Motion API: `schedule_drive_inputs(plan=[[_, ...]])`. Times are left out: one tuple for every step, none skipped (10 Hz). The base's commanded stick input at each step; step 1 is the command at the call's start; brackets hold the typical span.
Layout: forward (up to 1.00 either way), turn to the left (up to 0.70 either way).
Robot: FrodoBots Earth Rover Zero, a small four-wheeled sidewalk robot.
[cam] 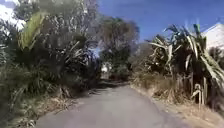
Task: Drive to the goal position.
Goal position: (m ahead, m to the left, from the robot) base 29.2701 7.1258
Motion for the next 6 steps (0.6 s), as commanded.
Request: schedule_drive_inputs(plan=[[0.85,0.00],[0.85,0.00],[0.85,0.00],[0.85,0.00],[0.85,0.00],[0.85,0.00]])
